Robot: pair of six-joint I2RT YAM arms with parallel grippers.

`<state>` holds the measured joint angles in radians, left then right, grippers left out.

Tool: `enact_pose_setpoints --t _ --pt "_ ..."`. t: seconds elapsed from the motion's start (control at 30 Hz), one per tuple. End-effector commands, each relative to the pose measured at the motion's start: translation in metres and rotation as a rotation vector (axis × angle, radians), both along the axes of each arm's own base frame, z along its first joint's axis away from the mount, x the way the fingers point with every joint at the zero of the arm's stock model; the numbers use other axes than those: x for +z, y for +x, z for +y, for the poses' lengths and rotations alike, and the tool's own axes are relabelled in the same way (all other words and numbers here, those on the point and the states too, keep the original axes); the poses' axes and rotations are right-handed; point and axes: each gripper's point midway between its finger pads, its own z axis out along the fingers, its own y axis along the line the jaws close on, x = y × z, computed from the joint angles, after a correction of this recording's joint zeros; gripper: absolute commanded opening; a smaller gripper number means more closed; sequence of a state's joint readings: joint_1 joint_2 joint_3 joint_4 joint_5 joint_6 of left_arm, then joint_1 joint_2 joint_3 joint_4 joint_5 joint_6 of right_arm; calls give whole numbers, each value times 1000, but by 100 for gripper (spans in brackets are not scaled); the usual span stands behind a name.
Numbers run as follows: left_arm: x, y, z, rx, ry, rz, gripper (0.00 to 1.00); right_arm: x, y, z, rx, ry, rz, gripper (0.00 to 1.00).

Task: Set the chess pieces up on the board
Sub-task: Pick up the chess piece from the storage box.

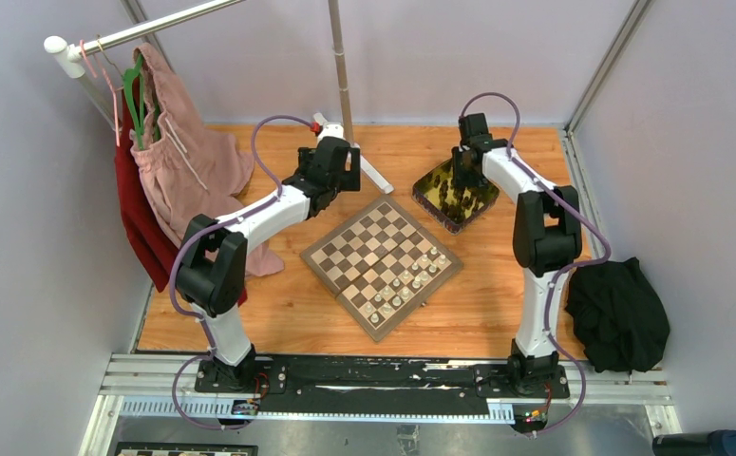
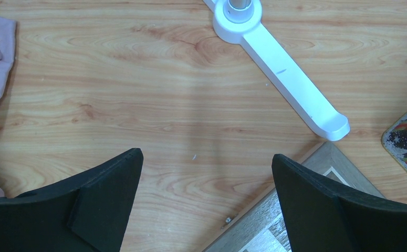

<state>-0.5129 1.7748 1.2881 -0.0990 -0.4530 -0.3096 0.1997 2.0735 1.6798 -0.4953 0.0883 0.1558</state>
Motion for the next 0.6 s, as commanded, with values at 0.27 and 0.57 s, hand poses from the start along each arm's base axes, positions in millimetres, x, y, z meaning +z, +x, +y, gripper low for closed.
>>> enact_pose_setpoints --t 0.27,0.57 --pt "5 3 4 13 -1 -21 100 -12 0 -2 14 19 47 17" --pt "1 1 4 13 -1 -12 100 2 4 -4 10 9 11 0"
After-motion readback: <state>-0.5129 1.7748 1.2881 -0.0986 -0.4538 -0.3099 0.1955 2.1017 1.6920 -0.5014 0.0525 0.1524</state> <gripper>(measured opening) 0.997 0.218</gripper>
